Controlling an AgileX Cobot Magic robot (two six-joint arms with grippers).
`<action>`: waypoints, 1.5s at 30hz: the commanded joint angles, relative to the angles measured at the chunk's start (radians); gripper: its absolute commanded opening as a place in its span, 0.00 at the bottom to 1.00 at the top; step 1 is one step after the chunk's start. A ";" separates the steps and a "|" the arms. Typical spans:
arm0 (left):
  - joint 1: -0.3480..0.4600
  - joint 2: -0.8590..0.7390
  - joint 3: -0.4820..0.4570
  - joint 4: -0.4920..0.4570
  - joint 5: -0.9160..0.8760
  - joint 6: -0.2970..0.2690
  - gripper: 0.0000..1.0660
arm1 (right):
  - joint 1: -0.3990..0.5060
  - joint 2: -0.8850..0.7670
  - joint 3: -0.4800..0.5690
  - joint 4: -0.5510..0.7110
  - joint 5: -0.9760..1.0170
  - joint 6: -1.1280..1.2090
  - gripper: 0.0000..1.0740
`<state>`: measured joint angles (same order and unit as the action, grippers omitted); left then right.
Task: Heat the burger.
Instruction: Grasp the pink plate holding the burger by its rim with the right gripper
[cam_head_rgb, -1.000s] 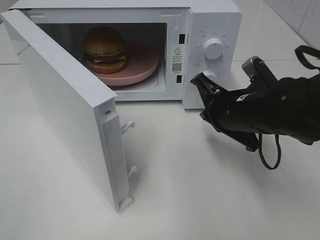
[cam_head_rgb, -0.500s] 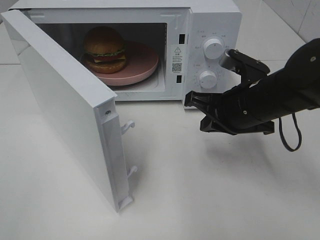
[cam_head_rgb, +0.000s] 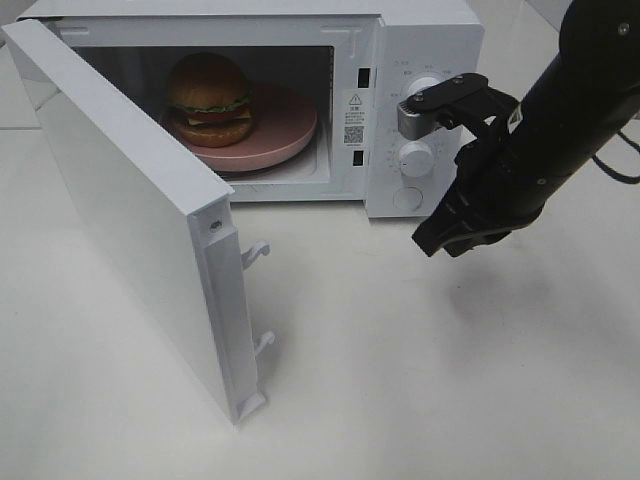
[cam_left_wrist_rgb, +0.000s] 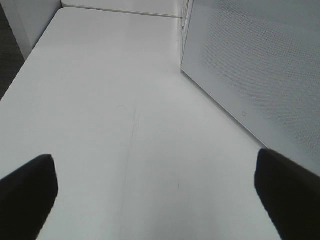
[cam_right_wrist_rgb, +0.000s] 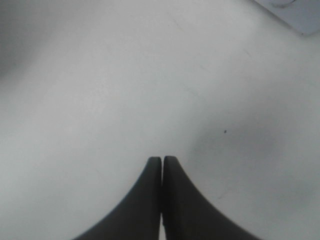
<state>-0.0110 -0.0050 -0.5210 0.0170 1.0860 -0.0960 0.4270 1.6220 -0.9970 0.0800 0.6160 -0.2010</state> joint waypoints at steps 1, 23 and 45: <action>0.000 -0.015 0.002 -0.002 -0.014 -0.005 0.94 | -0.003 -0.010 -0.052 -0.028 0.068 -0.250 0.02; 0.000 -0.015 0.002 -0.002 -0.014 -0.005 0.94 | 0.000 -0.010 -0.079 -0.064 0.038 -1.218 0.13; 0.000 -0.015 0.002 -0.002 -0.014 -0.005 0.94 | 0.086 -0.008 -0.079 -0.140 -0.175 -1.058 0.87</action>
<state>-0.0110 -0.0050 -0.5210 0.0170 1.0860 -0.0960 0.5090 1.6170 -1.0720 -0.0500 0.4480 -1.2770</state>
